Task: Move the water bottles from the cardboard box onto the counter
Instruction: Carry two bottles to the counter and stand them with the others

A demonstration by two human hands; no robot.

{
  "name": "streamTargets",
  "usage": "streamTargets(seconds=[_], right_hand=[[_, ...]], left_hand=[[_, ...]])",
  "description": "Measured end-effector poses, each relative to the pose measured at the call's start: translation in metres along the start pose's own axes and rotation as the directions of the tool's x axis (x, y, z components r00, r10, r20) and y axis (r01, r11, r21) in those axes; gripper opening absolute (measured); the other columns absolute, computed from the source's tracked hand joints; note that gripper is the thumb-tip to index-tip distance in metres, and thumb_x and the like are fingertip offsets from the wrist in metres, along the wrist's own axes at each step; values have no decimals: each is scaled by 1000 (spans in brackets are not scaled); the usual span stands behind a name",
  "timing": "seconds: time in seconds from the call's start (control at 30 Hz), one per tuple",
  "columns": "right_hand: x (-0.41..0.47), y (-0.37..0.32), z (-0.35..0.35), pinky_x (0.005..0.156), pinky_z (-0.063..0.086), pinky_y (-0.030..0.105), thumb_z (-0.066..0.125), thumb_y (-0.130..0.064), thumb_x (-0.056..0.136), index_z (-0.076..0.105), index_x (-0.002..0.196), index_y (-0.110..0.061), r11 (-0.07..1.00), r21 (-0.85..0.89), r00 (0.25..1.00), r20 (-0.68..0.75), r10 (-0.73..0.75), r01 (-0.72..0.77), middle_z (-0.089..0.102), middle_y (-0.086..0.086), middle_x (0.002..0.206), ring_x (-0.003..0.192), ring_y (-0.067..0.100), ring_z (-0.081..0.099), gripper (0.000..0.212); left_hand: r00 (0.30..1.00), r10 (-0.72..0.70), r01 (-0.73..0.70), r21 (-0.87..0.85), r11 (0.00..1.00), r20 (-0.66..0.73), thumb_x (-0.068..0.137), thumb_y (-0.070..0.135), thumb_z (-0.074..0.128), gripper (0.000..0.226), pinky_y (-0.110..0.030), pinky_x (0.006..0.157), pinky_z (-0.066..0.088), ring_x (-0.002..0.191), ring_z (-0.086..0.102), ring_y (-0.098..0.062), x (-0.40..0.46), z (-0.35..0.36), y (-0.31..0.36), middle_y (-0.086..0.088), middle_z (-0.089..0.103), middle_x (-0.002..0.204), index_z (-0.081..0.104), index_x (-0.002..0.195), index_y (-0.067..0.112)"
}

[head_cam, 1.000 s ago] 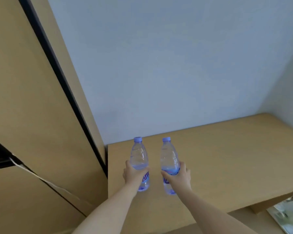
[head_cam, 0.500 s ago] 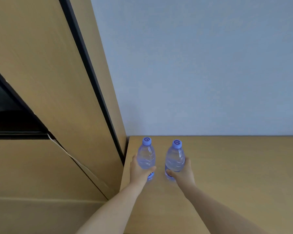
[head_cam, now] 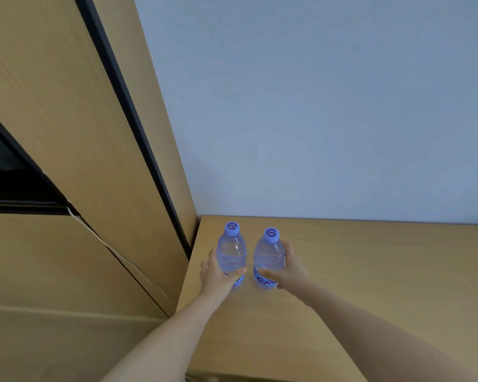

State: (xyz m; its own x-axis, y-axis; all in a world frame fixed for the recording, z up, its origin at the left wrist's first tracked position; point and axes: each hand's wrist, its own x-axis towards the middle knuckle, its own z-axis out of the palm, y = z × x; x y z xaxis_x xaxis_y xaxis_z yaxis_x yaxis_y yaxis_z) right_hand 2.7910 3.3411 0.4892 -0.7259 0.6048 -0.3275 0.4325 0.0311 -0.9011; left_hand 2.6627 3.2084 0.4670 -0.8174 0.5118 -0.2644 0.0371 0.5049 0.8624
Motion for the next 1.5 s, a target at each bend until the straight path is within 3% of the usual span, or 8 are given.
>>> streamTargets(seconds=[0.3,0.47,0.63,0.77,0.9,1.13,1.33,1.5], right_hand=[[27,-9,10,91,53,38,75,-31,66,48,116,-34,996,60,997,-18,-70,71,61,-15,110,100,7,62,57],[52,-21,15,73,51,34,73,-27,67,51,109,-16,995,62,997,-12,-73,74,60,-5,99,84,15,60,49],[74,-31,23,62,41,32,67,-22,67,51,82,-16,980,94,984,-51,-170,175,52,-4,71,64,11,44,23],[95,-38,28,64,48,24,72,-23,67,52,88,-32,984,60,980,-119,-160,168,61,-9,77,67,7,56,30],[114,-48,35,47,36,19,65,-20,65,45,82,-20,978,36,974,-102,-201,205,45,-3,56,51,7,37,26],[136,-49,45,44,36,13,73,-17,64,43,93,4,982,124,976,-179,-122,145,48,9,61,53,15,43,46],[155,-53,50,56,44,25,76,-22,69,52,95,-7,989,95,980,-172,-95,113,59,1,85,69,17,55,39],[162,-47,54,62,43,28,75,-27,68,49,94,-7,991,79,981,-170,-91,106,53,7,92,75,20,49,42]], left_hand=[[997,61,-67,-187,980,-39,73,7,79,67,-45,101,47,117,55,-21,14,1,5,-6,56,126,48,131,15],[996,55,-71,-232,970,-72,74,0,75,56,-42,97,49,112,59,-22,37,-2,16,-9,61,121,53,124,12],[992,59,-84,-235,968,-111,74,3,76,64,-5,67,43,86,58,10,66,-7,17,26,62,94,51,93,58],[994,50,-69,-203,977,-96,71,11,79,77,-1,61,41,85,54,24,94,-14,19,42,58,90,42,87,77],[994,49,-69,-217,974,-94,71,11,79,64,-6,67,44,91,58,16,115,-15,16,28,62,99,50,97,61],[994,64,-83,-247,966,-84,74,8,80,47,-8,66,44,89,60,5,140,-16,21,17,62,98,51,95,39],[990,115,-134,-259,957,-88,76,2,75,43,-2,61,45,82,62,13,152,-15,29,15,65,94,55,94,36],[987,133,-152,-267,952,-89,76,1,75,42,-9,72,49,95,63,-3,157,-16,29,5,66,103,57,105,27]])
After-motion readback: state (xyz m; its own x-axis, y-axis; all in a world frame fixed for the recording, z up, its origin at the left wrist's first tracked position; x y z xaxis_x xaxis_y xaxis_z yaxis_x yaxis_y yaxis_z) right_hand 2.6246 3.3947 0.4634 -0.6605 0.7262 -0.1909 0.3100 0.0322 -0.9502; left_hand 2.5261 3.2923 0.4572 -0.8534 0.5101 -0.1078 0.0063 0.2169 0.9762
